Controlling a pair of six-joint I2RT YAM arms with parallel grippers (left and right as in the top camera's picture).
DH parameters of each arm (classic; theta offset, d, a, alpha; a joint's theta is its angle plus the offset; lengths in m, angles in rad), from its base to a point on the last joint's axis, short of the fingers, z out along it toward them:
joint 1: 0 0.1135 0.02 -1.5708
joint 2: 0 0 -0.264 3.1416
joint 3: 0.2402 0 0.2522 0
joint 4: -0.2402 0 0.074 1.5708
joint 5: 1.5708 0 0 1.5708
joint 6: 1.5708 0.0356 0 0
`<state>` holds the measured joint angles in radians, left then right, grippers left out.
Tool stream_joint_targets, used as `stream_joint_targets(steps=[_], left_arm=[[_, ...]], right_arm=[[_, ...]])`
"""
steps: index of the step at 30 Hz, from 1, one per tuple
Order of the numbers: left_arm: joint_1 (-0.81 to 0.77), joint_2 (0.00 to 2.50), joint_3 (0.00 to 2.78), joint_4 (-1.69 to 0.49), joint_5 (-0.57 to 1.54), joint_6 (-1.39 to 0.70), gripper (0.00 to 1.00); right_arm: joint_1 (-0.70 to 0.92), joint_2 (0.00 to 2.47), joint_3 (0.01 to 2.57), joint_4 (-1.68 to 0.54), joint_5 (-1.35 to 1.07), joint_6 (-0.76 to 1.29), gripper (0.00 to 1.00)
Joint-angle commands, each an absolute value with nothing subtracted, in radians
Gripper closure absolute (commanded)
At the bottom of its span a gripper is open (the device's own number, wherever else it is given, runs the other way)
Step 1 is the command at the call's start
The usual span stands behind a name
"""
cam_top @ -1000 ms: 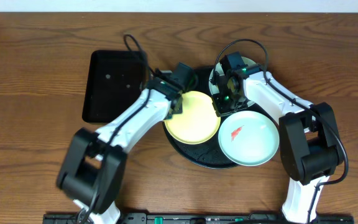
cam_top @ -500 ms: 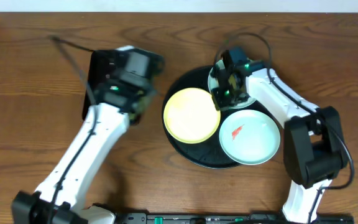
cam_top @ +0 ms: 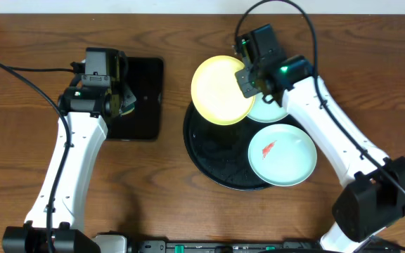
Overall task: Clean dirty plates on tray and stack at the side
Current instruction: 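Move the left gripper with sponge back over the black rectangular tray, then lift the yellow plate with the right gripper off the round tray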
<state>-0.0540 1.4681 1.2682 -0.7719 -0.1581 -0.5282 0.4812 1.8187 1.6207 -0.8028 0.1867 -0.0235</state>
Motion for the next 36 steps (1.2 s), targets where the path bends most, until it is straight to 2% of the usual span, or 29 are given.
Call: stream_joint_targets(steps=[1, 8, 13, 36], left_arm=[[-0.050, 1.466, 1.264, -0.772, -0.138, -0.544, 0.92], [-0.050, 1.466, 1.264, -0.770, -0.139, -0.543, 0.92], [-0.050, 1.466, 1.264, -0.770, -0.139, -0.543, 0.93], [-0.050, 1.467, 1.264, -0.771, -0.139, -0.544, 0.92]], right_arm=[[0.542, 1.791, 1.641, -0.772, 0.445, -0.159, 0.99], [0.693, 1.790, 1.641, -0.604, 0.841, -0.424, 0.99], [0.779, 1.790, 1.641, -0.514, 0.925, -0.569, 0.99], [0.797, 1.790, 1.641, -0.485, 0.928, -0.545, 0.99]])
